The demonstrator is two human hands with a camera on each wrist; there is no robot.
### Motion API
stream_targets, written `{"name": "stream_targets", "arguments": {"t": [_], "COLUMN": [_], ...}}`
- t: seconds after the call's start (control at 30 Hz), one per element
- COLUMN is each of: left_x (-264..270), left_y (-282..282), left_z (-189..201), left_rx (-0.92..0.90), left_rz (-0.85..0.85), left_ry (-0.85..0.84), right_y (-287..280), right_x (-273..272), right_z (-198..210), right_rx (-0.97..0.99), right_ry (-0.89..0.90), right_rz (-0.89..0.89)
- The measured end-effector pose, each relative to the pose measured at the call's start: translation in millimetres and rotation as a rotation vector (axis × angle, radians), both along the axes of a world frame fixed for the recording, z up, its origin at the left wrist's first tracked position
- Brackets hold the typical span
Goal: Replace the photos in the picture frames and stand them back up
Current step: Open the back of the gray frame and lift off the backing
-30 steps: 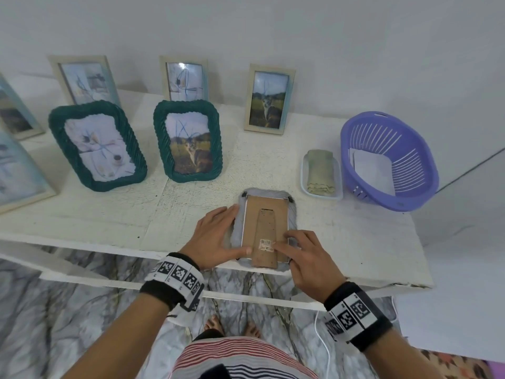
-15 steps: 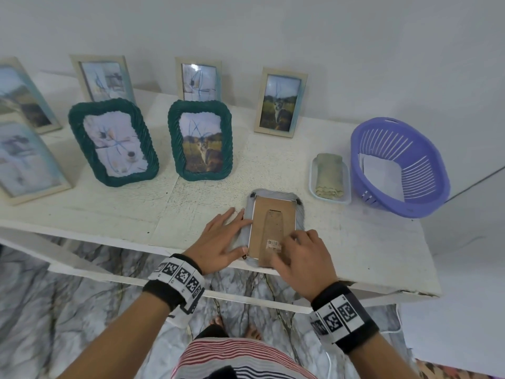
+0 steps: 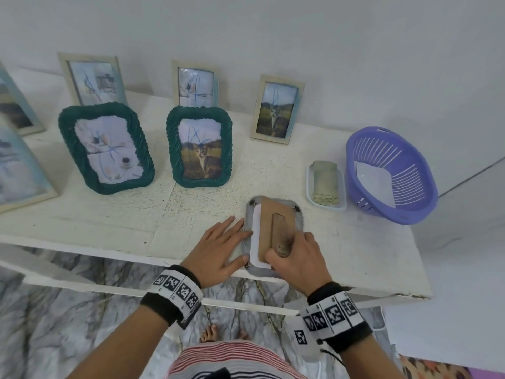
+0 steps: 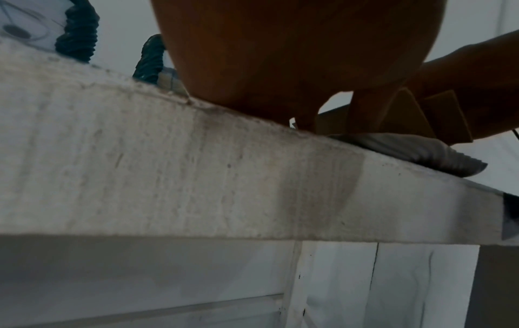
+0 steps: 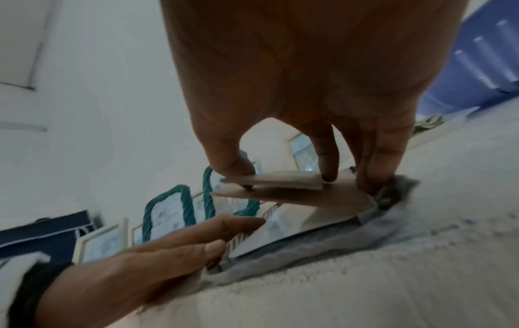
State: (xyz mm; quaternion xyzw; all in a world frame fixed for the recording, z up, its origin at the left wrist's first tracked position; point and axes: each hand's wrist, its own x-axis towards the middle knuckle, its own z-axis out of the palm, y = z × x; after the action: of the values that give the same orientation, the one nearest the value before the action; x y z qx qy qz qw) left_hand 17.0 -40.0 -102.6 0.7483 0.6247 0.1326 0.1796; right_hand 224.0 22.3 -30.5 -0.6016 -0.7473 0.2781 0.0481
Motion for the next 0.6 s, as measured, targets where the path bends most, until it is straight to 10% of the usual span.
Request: {"name": "stream_targets", "arguments": {"t": [0.4, 0.6], "left_x": [0.8, 0.4], "left_y": [-0.3, 0.3], "left_z": [-7.8, -9.2], "left_rx": [0.066, 0.052], "left_rz": [0.011, 0.012], "left_ry": [0.003, -0.011], "right_y": [-7.6, 3.0], "right_x": [20.9, 62.1], "right_z": [2.0, 2.3], "right_rx": [-0.036, 0.102], "right_ry": [0.486, 0.264], "right_rz": [-0.321, -0.39]}}
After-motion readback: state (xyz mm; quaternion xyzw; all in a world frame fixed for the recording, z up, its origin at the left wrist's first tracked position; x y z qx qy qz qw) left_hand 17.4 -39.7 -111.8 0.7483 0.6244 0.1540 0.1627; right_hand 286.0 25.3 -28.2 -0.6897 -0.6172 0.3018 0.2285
